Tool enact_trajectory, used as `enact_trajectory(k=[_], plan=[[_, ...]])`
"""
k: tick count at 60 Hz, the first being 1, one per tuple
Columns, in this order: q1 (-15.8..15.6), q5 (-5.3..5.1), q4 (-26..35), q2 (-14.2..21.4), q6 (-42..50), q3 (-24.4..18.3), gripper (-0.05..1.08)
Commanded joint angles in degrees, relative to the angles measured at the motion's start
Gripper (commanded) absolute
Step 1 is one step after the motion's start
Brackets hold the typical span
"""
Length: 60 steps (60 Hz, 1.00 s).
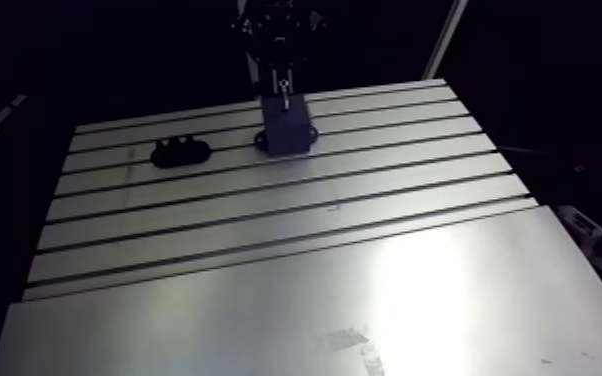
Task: Pick up the M10 bolt and insert it into the hole until fully seated.
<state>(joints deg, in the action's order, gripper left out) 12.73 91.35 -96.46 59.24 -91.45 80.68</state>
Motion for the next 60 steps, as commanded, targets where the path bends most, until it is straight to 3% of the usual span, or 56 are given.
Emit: enact_trajectory(k=[1, 48, 55, 57, 58, 59, 60], plan=[[0.01, -0.08, 0.0, -0.56, 0.0, 0.03, 1.08], [-0.07, -0.25, -1.14, -0.75, 0.26, 1.1, 1.07], [-0.07, 0.0, -1.14, -0.75, 0.19, 1.34, 1.0], [-0.07, 0.18, -1.22, -0.75, 0.17, 1.6, 0.86], [-0.07, 0.18, -1.22, -0.75, 0.17, 1.6, 0.86], [-0.07, 0.19, -1.23, -0.75, 0.17, 1.7, 0.74], [-0.07, 0.19, -1.23, -0.75, 0.17, 1.7, 0.74]])
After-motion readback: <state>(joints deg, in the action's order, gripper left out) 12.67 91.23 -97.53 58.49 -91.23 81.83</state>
